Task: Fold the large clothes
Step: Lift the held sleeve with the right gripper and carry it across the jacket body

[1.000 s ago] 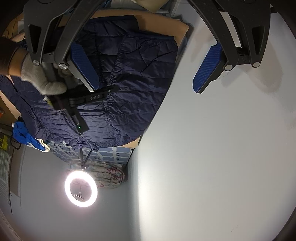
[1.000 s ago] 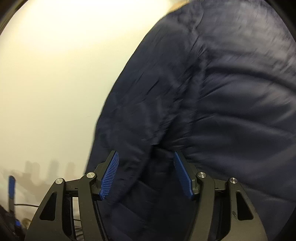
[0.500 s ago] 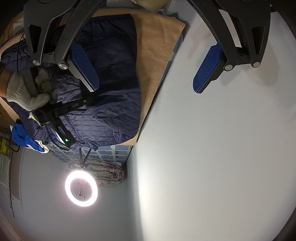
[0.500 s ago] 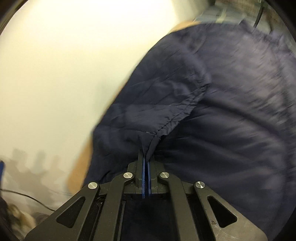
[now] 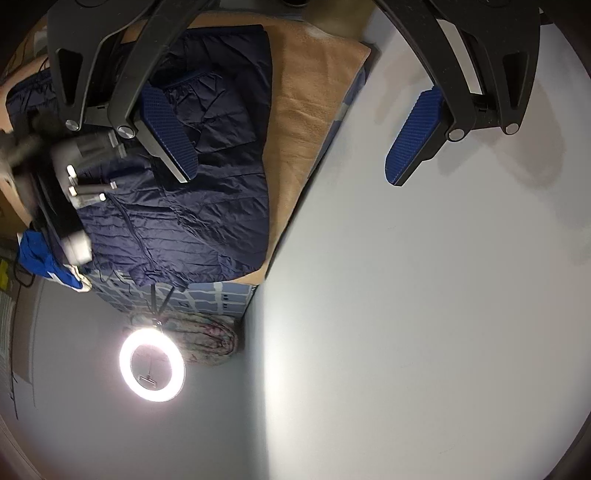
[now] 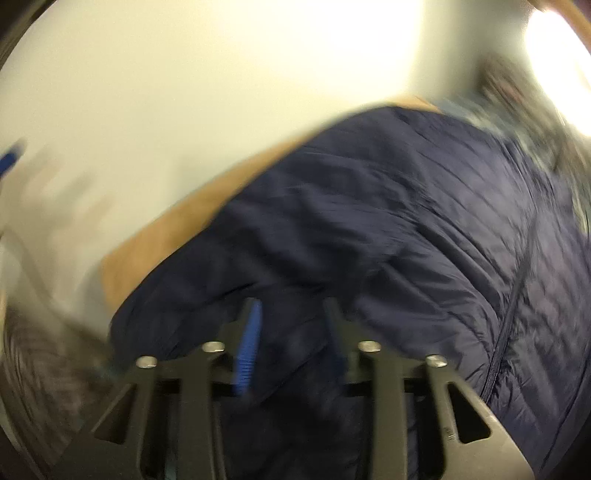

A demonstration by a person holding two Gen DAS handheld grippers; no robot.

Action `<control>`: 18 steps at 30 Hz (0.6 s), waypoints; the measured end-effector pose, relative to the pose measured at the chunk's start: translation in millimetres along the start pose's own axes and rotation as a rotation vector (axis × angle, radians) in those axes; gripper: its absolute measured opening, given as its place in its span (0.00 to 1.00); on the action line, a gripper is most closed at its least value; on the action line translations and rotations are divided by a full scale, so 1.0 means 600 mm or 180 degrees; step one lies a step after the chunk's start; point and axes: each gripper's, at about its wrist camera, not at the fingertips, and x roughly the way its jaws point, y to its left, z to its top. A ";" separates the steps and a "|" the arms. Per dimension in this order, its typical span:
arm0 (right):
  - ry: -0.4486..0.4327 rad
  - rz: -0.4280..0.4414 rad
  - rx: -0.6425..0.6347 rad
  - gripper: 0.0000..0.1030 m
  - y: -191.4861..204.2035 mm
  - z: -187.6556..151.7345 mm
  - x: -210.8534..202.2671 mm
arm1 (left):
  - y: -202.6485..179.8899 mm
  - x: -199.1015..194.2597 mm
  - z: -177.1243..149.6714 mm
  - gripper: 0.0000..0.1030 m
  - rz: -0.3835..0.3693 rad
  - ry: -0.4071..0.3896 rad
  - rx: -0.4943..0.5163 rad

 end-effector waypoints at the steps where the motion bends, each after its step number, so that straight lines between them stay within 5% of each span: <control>1: 0.0024 0.0061 -0.0219 0.46 0.023 -0.008 0.003 | 0.002 0.000 0.000 1.00 0.0005 0.0003 -0.0017; 10: 0.0429 -0.0042 -0.1315 0.46 0.153 -0.066 0.058 | -0.006 0.003 -0.002 1.00 -0.0085 0.0053 -0.0009; 18: 0.0500 -0.0234 -0.1330 0.46 0.153 -0.057 0.112 | -0.017 -0.009 0.005 1.00 -0.0064 -0.0016 0.0052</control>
